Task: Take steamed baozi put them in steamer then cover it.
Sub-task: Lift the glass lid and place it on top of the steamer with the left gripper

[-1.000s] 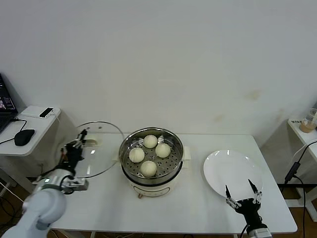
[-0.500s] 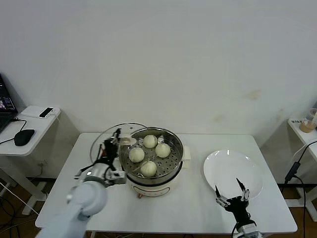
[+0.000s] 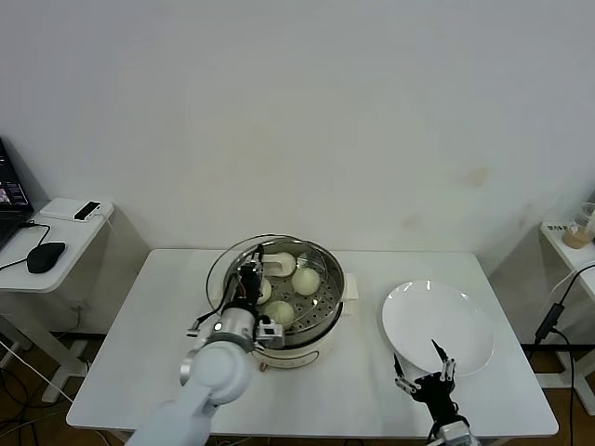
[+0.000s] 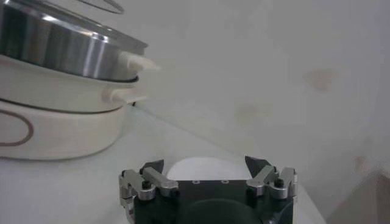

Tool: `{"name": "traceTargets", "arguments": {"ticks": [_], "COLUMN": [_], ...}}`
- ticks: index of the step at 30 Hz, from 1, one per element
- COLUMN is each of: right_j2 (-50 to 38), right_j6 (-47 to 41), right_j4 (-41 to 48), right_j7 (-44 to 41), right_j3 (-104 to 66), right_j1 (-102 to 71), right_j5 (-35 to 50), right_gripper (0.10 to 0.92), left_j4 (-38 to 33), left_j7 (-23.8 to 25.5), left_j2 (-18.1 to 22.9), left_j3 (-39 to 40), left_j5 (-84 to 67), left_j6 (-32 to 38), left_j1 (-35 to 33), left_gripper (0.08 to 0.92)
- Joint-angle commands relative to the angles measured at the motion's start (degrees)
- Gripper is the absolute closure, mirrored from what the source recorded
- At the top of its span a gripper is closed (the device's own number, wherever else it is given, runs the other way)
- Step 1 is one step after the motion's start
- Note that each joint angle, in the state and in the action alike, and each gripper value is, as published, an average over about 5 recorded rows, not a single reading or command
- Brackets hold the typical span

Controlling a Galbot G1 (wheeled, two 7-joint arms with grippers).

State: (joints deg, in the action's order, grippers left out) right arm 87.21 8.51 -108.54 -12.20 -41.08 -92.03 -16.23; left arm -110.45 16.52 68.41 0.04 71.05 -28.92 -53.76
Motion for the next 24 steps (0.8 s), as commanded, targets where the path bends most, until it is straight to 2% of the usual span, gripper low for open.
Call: {"name": "traceTargets", "arguments": {"ticks": [1,24], "right_j2": [0.15,-0.16], "right_j6": [0.13,0.29], "right_j4": [0.58,1.58], "right_j7": [0.07,0.01], "right_j3": [0.38,1.1], "right_j1": [-0.04,-0.01], "right_j5": [-0.91,-1.5], "right_gripper": [0.203,0.203], "left_j4": [2.31,5.9], "left_j7": [1.03,1.02], "left_j2": [6.69,7.82], "left_j3": [2.68,2.02], "left_j5": [6.63,8.91], "left_j6": [-0.85,0.85], "left_j1": [1.13,1.1], "left_gripper": [0.861,0.861]}}
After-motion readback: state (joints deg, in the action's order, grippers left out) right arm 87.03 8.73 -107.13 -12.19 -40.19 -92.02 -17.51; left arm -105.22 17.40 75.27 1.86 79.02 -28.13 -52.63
